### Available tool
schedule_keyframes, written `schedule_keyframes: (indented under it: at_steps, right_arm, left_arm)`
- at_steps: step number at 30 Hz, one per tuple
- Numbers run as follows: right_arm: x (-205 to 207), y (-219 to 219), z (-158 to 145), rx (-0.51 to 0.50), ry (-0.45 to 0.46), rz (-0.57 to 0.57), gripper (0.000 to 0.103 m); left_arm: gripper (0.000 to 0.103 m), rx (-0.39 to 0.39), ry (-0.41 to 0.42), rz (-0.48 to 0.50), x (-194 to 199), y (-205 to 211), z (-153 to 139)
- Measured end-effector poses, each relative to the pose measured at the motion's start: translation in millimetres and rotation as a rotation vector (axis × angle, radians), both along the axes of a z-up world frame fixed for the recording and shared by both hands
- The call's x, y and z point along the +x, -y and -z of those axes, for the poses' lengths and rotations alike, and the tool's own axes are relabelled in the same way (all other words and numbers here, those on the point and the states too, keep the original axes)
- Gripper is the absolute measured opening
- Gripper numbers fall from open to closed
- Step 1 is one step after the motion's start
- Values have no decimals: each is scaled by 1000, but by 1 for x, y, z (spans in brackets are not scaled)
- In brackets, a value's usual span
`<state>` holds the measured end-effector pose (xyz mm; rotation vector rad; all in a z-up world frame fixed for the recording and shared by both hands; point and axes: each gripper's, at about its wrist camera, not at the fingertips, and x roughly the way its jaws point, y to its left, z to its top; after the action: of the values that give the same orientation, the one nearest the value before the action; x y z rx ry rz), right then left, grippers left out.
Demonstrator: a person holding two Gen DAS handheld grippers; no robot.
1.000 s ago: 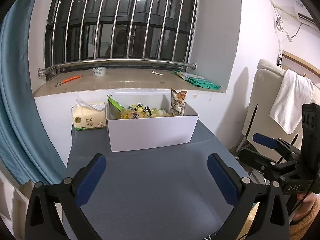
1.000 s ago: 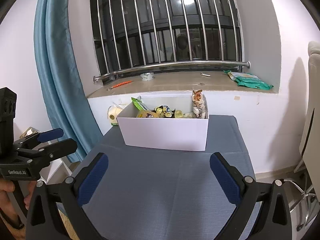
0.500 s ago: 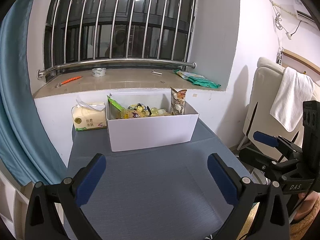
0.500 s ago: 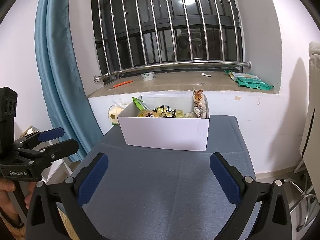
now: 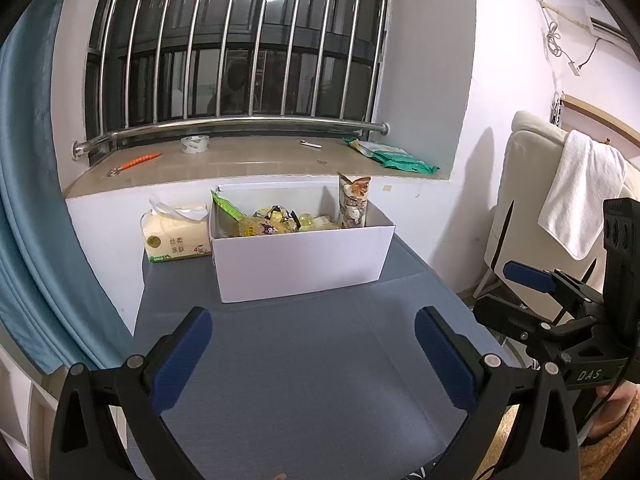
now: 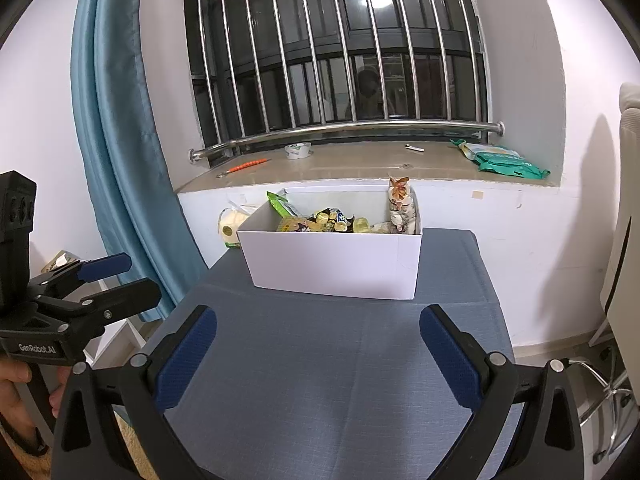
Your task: Organize snacks
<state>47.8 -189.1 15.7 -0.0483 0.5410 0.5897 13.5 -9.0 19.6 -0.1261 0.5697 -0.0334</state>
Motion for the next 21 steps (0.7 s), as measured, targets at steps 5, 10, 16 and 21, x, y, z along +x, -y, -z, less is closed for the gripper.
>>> schedule_keyframes:
  at_steps: [5, 10, 16, 21]
  right_arm:
    - [0, -1, 0, 0, 0, -1, 103]
    - [-1, -1, 0, 0, 1, -1, 103]
    - [-1, -1, 0, -2, 0, -3, 103]
    - [-1, -1, 0, -1, -1, -6, 103]
  left_arm:
    - [103, 0, 0, 0, 0, 0, 0]
    - [103, 2, -3, 2, 0, 0, 0]
    - [103, 4, -1, -4, -1, 0, 0]
    - [103, -2, -4, -12, -1, -1, 2]
